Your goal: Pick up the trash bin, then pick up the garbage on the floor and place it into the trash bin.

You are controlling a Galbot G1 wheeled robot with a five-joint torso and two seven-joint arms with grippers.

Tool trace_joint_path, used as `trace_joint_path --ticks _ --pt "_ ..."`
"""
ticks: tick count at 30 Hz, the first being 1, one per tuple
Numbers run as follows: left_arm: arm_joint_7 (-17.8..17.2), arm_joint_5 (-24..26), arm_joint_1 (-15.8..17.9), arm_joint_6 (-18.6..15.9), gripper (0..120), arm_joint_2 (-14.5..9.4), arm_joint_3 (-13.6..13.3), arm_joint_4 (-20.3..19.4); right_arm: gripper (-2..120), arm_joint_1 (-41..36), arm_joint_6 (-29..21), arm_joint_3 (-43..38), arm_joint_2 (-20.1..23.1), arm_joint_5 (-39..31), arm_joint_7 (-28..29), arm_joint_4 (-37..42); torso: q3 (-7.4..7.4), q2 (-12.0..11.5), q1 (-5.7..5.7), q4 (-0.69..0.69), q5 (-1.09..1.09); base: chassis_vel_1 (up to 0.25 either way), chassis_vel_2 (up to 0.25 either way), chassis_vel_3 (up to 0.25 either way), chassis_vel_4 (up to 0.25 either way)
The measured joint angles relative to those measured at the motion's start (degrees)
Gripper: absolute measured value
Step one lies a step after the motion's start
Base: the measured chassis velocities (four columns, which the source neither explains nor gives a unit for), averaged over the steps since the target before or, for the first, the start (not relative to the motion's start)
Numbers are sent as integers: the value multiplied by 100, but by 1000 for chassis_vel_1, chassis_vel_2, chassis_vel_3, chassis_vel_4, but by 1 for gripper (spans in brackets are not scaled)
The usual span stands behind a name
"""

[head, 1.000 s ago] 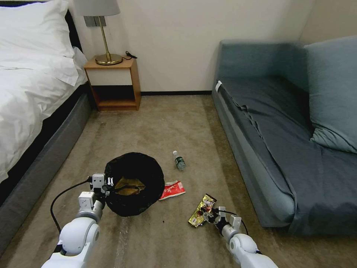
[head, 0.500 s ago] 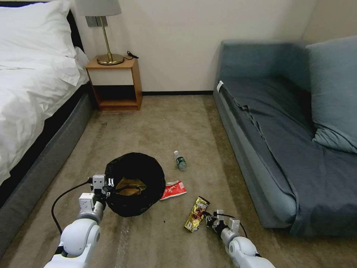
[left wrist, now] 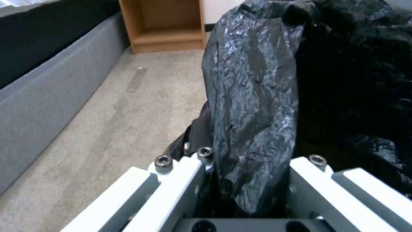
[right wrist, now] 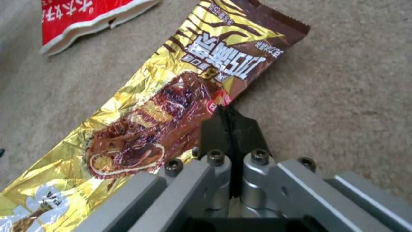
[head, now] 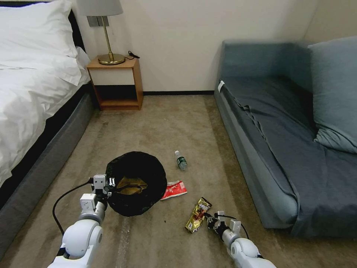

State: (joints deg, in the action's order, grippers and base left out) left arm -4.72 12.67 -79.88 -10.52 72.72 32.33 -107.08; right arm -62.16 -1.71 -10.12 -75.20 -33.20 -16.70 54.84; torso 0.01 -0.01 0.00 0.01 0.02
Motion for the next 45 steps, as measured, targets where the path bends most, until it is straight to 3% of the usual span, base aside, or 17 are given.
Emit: trace_joint_path --ticks 25,38,45 --pt "-13 -85 8 -24 4 94 -67 -57 0 -274 58 -232 402 11 8 1275 0 0 1 -1 -1 0 0 0 0" --pt "-13 -91 123 -40 4 62 -164 -18 0 -313 -215 -380 1029 -214 162 2794 -1 1 0 -1 -2 0 0 0 0" --pt "-11 -92 203 -47 4 62 -251 25 0 -184 -567 -13 1391 -863 499 3947 -1 1 0 -1 -2 0 0 0 0"
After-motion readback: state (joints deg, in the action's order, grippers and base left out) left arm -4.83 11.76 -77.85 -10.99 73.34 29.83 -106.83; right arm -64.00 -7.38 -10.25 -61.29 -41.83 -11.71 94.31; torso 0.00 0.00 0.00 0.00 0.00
